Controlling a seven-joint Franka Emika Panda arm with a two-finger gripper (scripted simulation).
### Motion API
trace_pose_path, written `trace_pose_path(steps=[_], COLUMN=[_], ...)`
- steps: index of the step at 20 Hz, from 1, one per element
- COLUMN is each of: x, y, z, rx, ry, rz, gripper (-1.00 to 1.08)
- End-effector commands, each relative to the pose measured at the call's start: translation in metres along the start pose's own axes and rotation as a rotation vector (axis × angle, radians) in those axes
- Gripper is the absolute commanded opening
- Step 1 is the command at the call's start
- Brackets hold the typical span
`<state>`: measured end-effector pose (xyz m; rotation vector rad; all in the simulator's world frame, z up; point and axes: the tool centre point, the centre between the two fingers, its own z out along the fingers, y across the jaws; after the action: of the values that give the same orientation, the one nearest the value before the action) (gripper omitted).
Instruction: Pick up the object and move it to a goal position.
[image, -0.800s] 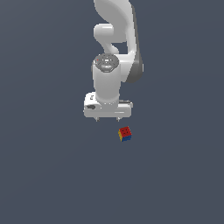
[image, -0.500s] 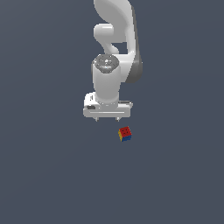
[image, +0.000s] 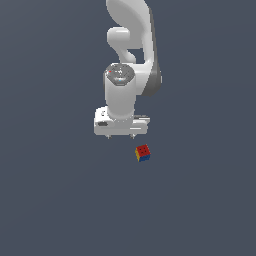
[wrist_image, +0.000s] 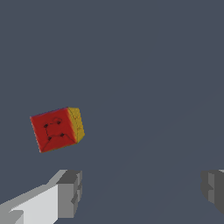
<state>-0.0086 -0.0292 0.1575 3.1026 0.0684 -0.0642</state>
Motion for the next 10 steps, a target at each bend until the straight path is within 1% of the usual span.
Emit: trace_pose_path(steps=[1,5,10], x=[0.001,0.006,0.014], y=[-0.005,-0.023,-0.062], z=[0.003,0.016,0.042], rx=[0.001,0.004,0.015], ry=[0.001,0.009,0.027], rz=[-0.011,-0.052,-0.138], gripper=[1.0,1.0,1.0])
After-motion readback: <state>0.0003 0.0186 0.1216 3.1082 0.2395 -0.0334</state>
